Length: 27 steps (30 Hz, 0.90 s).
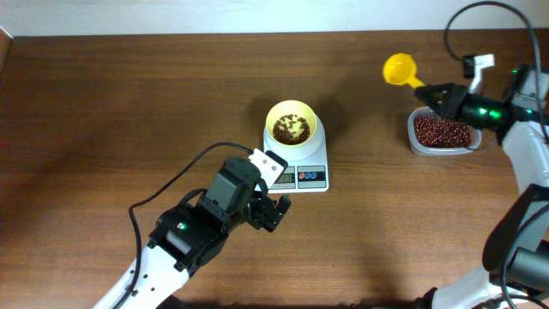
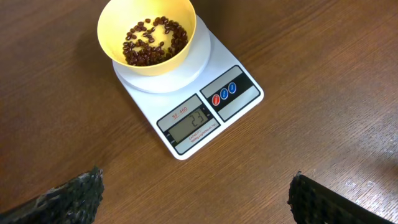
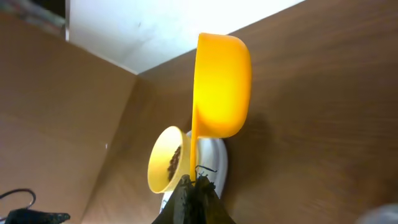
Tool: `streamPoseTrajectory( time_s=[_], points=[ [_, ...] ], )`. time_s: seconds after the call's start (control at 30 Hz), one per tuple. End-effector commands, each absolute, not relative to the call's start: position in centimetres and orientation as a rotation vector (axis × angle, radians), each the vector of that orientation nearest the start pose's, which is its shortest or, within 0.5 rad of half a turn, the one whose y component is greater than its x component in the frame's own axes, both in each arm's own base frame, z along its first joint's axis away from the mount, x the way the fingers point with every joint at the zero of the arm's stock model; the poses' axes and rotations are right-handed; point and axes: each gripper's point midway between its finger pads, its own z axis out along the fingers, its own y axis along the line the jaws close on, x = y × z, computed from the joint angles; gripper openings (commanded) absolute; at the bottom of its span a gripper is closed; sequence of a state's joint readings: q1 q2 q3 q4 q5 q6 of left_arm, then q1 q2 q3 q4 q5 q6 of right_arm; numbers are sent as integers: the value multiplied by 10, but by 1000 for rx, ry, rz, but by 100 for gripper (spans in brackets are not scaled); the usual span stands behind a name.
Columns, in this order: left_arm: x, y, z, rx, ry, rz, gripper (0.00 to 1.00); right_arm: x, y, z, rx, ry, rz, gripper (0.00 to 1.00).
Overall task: Scoop item into bowl and weigh 50g on scale
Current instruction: 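Move the empty scoop with the right gripper back to the bean tub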
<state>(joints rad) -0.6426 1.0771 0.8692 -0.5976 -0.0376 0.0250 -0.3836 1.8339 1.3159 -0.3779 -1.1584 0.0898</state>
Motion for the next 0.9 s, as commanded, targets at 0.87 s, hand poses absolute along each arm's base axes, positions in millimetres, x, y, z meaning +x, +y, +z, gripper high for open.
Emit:
streamPoseTrajectory(
  time_s=[0.87],
  points=[
    [258, -182, 177, 741, 2266, -247, 99, 431, -40, 152, -36, 2216, 1007, 4]
  ],
)
